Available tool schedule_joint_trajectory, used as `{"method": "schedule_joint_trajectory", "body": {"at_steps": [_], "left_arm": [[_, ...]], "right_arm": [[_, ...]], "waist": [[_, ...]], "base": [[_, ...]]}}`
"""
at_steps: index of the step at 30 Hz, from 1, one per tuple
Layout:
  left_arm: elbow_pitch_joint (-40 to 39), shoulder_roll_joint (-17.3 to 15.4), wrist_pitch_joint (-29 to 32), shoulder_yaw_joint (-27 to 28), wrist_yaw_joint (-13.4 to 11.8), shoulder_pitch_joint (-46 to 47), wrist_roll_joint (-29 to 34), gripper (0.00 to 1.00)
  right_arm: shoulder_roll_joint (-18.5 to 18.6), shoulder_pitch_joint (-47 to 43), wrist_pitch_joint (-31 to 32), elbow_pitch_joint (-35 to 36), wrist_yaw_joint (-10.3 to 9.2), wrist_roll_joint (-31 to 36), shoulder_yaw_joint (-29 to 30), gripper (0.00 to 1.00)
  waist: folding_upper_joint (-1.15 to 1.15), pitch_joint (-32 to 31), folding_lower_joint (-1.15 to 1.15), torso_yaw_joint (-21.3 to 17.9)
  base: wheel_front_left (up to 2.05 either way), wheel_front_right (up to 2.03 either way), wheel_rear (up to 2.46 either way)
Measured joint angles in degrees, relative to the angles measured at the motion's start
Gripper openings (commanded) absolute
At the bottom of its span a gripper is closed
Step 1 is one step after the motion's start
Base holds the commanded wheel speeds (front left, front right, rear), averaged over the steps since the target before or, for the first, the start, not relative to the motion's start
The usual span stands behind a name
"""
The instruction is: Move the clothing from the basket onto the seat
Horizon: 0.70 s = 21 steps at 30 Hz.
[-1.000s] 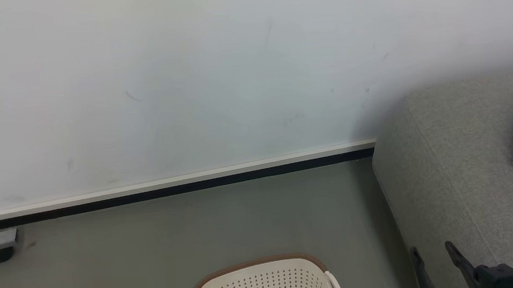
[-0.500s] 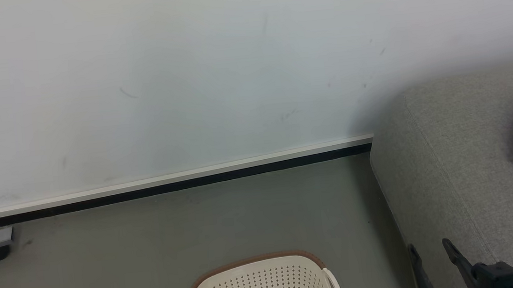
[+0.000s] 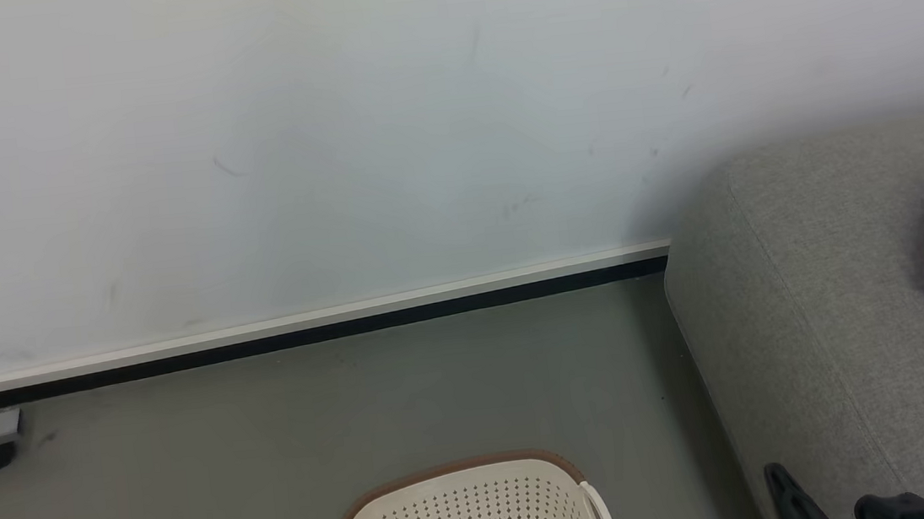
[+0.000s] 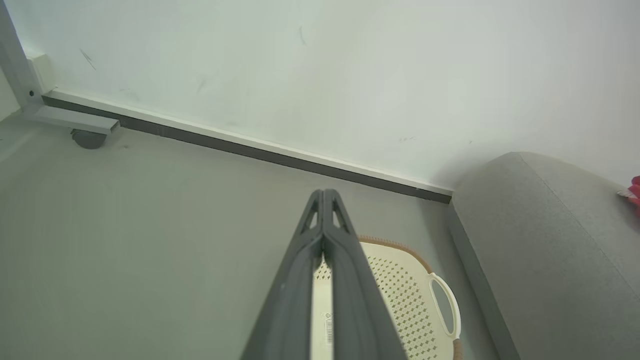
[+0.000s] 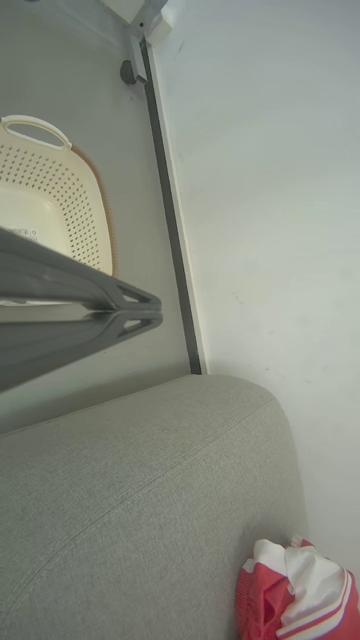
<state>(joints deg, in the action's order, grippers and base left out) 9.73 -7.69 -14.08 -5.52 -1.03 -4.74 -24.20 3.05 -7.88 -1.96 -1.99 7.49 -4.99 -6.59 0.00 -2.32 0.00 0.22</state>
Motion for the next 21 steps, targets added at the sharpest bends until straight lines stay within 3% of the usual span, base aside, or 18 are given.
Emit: {"method": "schedule_joint_trajectory", "body": {"at_steps": [21], "left_arm": [[0.14,1.22,5.83,2.97,1.46,1.58,-19.12,0.00]], "right_arm": [[2.00,2.03,-0.03,-2.18,0.00,-26.79,1.13,0.00]], "waist": [[0.00,0.40,0.00,-0.04]], "base": [[0.00,0.00,0.00]]}}
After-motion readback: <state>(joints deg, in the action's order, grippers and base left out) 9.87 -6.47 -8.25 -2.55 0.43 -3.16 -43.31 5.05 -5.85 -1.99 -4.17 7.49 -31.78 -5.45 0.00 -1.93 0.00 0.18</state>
